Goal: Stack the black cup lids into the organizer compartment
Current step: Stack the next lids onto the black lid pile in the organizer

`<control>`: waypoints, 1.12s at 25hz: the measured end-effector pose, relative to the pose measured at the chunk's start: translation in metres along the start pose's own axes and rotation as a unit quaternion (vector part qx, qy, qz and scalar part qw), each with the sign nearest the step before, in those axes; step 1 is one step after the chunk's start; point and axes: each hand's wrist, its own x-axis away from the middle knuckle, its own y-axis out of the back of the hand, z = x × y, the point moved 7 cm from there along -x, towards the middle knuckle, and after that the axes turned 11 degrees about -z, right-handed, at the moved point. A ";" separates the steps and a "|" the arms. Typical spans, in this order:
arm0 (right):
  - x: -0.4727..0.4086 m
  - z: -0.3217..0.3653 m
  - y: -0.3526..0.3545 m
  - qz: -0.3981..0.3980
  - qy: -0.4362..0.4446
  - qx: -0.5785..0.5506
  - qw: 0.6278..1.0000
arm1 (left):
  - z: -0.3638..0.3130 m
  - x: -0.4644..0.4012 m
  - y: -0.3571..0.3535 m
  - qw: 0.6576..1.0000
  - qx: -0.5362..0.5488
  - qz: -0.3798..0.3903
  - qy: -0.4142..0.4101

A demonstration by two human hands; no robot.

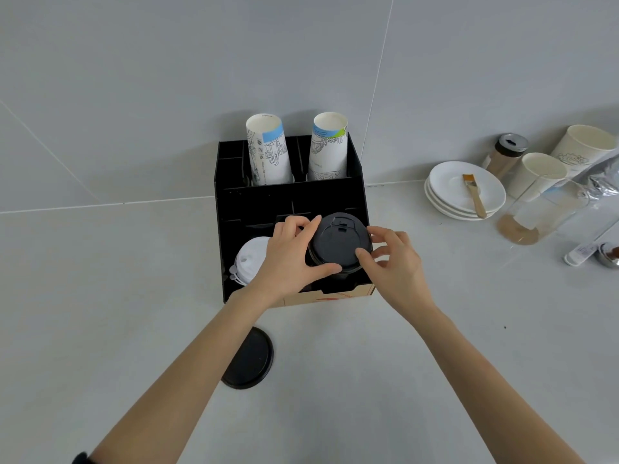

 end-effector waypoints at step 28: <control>-0.015 -0.035 -0.033 0.013 -0.013 0.036 0.999 | 0.014 -0.041 -0.033 0.995 -0.001 0.093 -0.022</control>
